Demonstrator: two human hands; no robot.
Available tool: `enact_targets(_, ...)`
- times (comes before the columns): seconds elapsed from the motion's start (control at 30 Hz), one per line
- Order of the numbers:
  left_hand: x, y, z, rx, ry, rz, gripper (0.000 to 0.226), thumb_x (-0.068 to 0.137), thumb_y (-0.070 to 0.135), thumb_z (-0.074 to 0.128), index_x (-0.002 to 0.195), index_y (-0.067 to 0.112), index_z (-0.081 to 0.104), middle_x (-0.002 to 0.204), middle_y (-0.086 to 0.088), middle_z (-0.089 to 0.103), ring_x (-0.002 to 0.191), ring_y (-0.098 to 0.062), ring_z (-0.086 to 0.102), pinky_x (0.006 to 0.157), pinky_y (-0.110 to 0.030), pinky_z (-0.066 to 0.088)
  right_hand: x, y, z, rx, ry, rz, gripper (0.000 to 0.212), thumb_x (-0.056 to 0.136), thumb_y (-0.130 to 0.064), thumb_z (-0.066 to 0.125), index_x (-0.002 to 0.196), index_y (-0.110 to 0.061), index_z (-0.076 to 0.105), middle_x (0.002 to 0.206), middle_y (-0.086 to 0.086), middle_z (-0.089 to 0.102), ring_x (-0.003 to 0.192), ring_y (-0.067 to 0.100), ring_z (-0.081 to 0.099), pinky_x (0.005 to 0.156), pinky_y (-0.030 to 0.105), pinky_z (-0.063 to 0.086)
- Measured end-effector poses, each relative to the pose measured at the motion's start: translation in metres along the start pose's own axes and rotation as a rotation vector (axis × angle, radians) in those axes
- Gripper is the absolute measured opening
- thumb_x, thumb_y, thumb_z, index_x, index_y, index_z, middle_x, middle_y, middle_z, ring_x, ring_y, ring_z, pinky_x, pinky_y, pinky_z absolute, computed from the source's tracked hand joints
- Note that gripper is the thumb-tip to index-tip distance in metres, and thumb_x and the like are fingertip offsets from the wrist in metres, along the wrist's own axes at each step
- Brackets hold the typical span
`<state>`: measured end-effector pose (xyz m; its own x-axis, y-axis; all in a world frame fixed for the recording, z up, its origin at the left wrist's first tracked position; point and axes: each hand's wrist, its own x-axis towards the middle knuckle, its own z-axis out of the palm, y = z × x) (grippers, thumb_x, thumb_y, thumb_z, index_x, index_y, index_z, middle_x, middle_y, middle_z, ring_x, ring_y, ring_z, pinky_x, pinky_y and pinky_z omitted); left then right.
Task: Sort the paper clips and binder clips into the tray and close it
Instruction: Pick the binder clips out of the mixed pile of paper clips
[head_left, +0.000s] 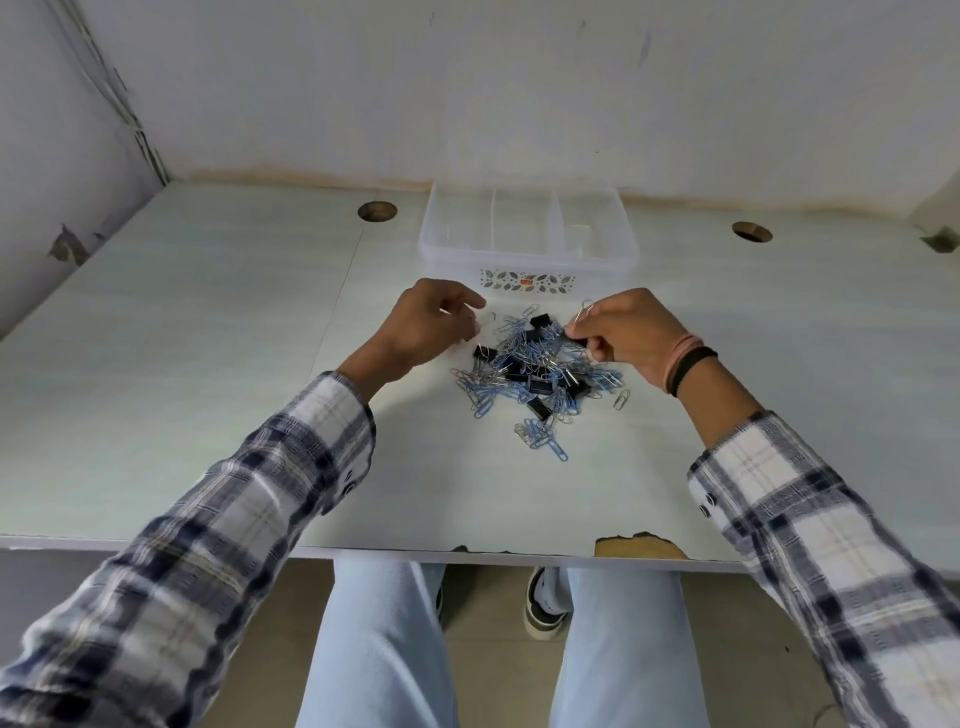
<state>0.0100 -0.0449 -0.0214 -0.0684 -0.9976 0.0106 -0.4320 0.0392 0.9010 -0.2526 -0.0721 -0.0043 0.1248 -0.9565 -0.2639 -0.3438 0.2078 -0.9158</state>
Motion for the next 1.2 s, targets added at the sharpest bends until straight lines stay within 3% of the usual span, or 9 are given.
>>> enact_targets(0.13,-0.008,0.009,0.003,-0.412,0.075,-0.166,0.033,0.085,-0.010,0.043,0.106,-0.007,0.069,0.078,-0.014,0.056,0.068,-0.023,0.059,0.056,-0.031,0.050,0.004,-0.009,-0.007,0.495,0.027,0.115,0.006,0.086,0.000,0.062,0.082,-0.004,0.059,0.089,0.014,0.055,0.072,0.022,0.054,0.076,0.039,0.061)
enact_targets(0.23,-0.010,0.011,0.009,-0.241,0.063,-0.180,0.033,0.082,-0.003,0.043,0.099,-0.002,0.072,0.075,-0.007,0.052,0.062,-0.017,0.043,0.053,-0.027,0.033,0.011,-0.011,-0.006,0.689,0.012,0.172,0.008,0.081,-0.003,0.052,0.080,-0.010,0.048,0.083,0.010,0.045,0.065,0.019,0.046,0.056,0.032,0.053)
enact_targets(0.47,-0.011,0.015,0.015,0.374,-0.069,-0.020,0.029,0.085,0.023,0.075,0.112,0.013,0.076,0.103,0.000,0.067,0.095,-0.017,0.060,0.079,-0.024,0.043,0.043,-0.003,0.018,-0.366,0.075,-0.078,0.028,0.077,-0.028,0.081,0.076,-0.011,0.059,0.070,0.007,0.058,0.047,0.015,0.044,0.050,0.027,0.043)
enact_targets(0.63,-0.011,0.015,0.016,0.433,-0.086,0.044,0.014,0.085,0.017,0.076,0.097,0.011,0.081,0.091,0.007,0.063,0.091,-0.013,0.060,0.080,-0.026,0.046,0.057,-0.004,0.030,-0.537,0.064,-0.119,0.043,0.068,-0.037,0.088,0.084,-0.001,0.070,0.092,0.007,0.074,0.080,0.023,0.069,0.075,0.036,0.059)
enact_targets(0.73,-0.008,0.014,0.014,0.435,-0.085,0.020,0.010,0.082,0.019,0.079,0.086,0.010,0.077,0.095,0.000,0.070,0.083,-0.012,0.062,0.070,-0.020,0.049,0.054,-0.005,0.033,-0.515,0.042,-0.131,0.032,0.071,-0.025,0.087,0.083,0.002,0.073,0.083,0.005,0.072,0.071,0.016,0.066,0.065,0.029,0.055)
enact_targets(0.83,-0.007,0.012,0.011,0.416,-0.093,-0.001,0.011,0.082,0.016,0.080,0.082,0.007,0.075,0.080,0.000,0.073,0.065,-0.008,0.058,0.051,-0.007,0.039,0.046,-0.005,0.033,-0.365,0.072,-0.171,0.018,0.075,-0.010,0.078,0.069,0.001,0.065,0.073,0.011,0.067,0.049,0.009,0.052,0.051,0.022,0.045)
enact_targets(0.93,-0.010,0.009,0.009,0.381,-0.093,-0.002,0.013,0.081,0.020,0.082,0.082,0.009,0.074,0.078,-0.002,0.072,0.067,-0.012,0.058,0.051,-0.009,0.041,0.035,-0.005,0.027,-0.062,0.045,-0.155,0.015,0.077,-0.008,0.074,0.070,0.000,0.064,0.069,0.014,0.056,0.044,0.012,0.039,0.041,0.021,0.040)
enact_targets(1.07,-0.015,0.005,0.006,0.424,-0.102,-0.001,0.037,0.077,0.041,0.086,0.097,0.013,0.074,0.092,-0.001,0.068,0.078,-0.011,0.057,0.062,-0.018,0.043,0.018,-0.009,0.011,0.577,-0.133,0.005,0.007,0.085,-0.011,0.062,0.081,-0.009,0.056,0.061,-0.001,0.041,0.054,0.013,0.035,0.048,0.025,0.036)
enact_targets(1.2,-0.019,0.005,0.008,0.547,-0.106,-0.023,0.042,0.078,0.048,0.083,0.098,0.012,0.073,0.091,-0.002,0.062,0.082,-0.019,0.059,0.062,-0.026,0.044,0.005,-0.003,-0.003,1.033,-0.230,0.121,0.008,0.080,-0.012,0.048,0.087,-0.010,0.045,0.076,0.011,0.053,0.066,0.021,0.048,0.057,0.028,0.035)
